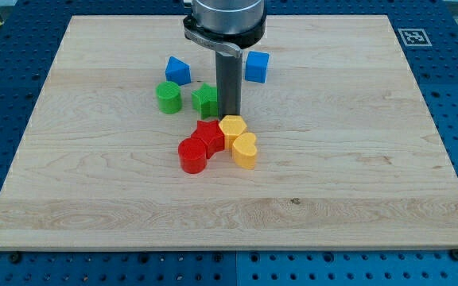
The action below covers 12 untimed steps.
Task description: Move the blue cube to the blue triangle
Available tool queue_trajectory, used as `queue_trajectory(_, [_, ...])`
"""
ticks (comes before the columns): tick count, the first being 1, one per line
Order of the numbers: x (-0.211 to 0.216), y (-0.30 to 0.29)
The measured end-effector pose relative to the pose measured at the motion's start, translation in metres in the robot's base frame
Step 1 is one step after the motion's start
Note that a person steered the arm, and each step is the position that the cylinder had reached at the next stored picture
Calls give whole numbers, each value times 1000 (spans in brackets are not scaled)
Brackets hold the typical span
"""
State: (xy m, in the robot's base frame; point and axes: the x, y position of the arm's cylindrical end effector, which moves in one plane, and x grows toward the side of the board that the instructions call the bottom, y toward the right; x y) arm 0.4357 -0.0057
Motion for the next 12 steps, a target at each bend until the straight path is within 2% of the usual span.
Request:
queue_trajectory(3, [0, -28])
queue_trajectory(4, [0, -13])
queue_trajectory(5, [-10, 30])
queue_trajectory(7, [-55, 101])
queue_trajectory(10, [-100, 101])
queue_trajectory(12, [-103, 93])
